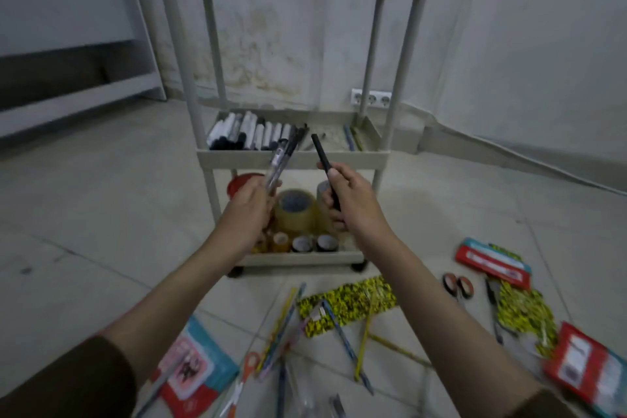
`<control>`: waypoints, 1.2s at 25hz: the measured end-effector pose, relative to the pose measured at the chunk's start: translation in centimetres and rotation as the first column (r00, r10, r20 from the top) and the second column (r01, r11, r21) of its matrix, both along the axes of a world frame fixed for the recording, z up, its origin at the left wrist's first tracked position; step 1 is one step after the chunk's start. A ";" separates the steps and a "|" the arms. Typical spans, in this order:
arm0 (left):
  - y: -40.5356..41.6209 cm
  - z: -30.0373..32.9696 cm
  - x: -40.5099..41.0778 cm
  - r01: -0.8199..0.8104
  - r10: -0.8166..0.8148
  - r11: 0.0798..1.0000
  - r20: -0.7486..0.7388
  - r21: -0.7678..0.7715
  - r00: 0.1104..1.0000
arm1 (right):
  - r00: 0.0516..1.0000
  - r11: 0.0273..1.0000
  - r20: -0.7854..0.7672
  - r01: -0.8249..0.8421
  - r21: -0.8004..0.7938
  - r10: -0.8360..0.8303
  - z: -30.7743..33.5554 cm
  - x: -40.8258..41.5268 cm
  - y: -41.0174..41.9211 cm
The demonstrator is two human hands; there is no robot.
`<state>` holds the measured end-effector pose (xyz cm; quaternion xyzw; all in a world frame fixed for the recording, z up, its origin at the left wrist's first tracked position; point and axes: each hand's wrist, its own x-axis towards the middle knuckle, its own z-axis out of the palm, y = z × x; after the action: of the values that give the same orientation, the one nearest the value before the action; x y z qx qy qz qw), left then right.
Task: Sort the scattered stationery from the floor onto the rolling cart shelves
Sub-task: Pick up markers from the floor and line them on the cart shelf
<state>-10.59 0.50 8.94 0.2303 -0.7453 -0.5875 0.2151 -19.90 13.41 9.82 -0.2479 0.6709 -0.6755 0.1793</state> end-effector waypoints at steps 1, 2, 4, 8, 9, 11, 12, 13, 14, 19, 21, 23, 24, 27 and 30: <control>-0.3 1.1 -1.0 -0.008 0.010 0.998 0.026 -0.064 1.000 | 1.000 1.000 0.017 0.005 0.001 -0.005 1.1 -0.9 -0.9; -0.5 2.0 -1.8 -0.006 0.012 0.993 0.045 -0.120 0.999 | 0.999 1.000 0.048 0.016 0.005 -0.016 2.1 -1.8 -1.7; -0.9 3.1 -3.7 -0.005 0.021 0.969 0.063 -0.246 0.998 | 0.997 0.999 0.066 0.035 0.039 -0.037 3.6 -3.1 -3.2; -1.5 3.7 -7.9 0.014 0.011 0.857 0.046 -0.514 0.999 | 0.997 0.990 -0.041 -0.067 0.121 0.072 5.0 -5.2 -6.3; -1.7 3.6 -8.9 0.018 0.015 0.821 0.053 -0.571 0.998 | 0.995 0.991 -0.049 -0.077 0.107 0.083 5.3 -5.8 -7.0; -2.2 3.6 -10.8 0.055 -0.020 0.791 0.065 -0.610 0.998 | 0.998 0.996 -0.029 -0.060 0.071 0.062 5.7 -7.7 -8.2; -2.6 3.6 -11.6 0.091 -0.056 0.795 0.076 -0.600 0.996 | 0.999 0.997 -0.006 -0.035 0.070 0.036 5.9 -8.9 -8.7; -3.1 3.6 -12.2 0.113 -0.071 0.784 0.092 -0.611 0.993 | 1.000 0.996 0.004 -0.006 0.086 0.006 6.0 -10.1 -9.2; -3.9 3.5 -12.5 0.112 -0.041 0.740 0.122 -0.663 0.992 | 0.999 0.991 -0.003 0.035 0.129 -0.035 6.0 -11.3 -9.5; -7.0 1.2 -11.9 0.068 0.266 0.373 0.177 -0.925 0.948 | 0.945 0.732 -0.320 0.267 0.627 -0.070 4.0 -15.2 -10.2; -6.8 0.7 -12.0 0.066 0.274 0.371 0.177 -0.926 0.945 | 0.920 0.671 -0.393 0.289 0.683 0.003 3.1 -14.9 -10.5; -6.8 0.8 -12.2 0.070 0.282 0.355 0.178 -0.932 0.943 | 0.900 0.706 -0.433 0.277 0.652 0.047 2.7 -14.6 -10.8; -6.9 0.8 -12.2 0.072 0.281 0.344 0.176 -0.936 0.943 | 0.895 0.728 -0.443 0.267 0.631 0.055 2.5 -14.5 -10.9; -7.1 0.5 -12.1 0.086 0.256 0.352 0.184 -0.932 0.949 | 0.926 0.806 -0.362 0.296 0.513 -0.109 2.3 -15.4 -10.6; -7.2 0.5 -12.0 0.114 0.227 0.362 0.206 -0.925 0.952 | 0.926 0.796 -0.306 0.352 0.492 -0.221 2.1 -15.7 -10.4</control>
<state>-22.59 -6.68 9.47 0.1804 -0.9603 -0.0142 0.2122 -35.60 3.05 11.96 -0.1597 0.8792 -0.4454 0.0568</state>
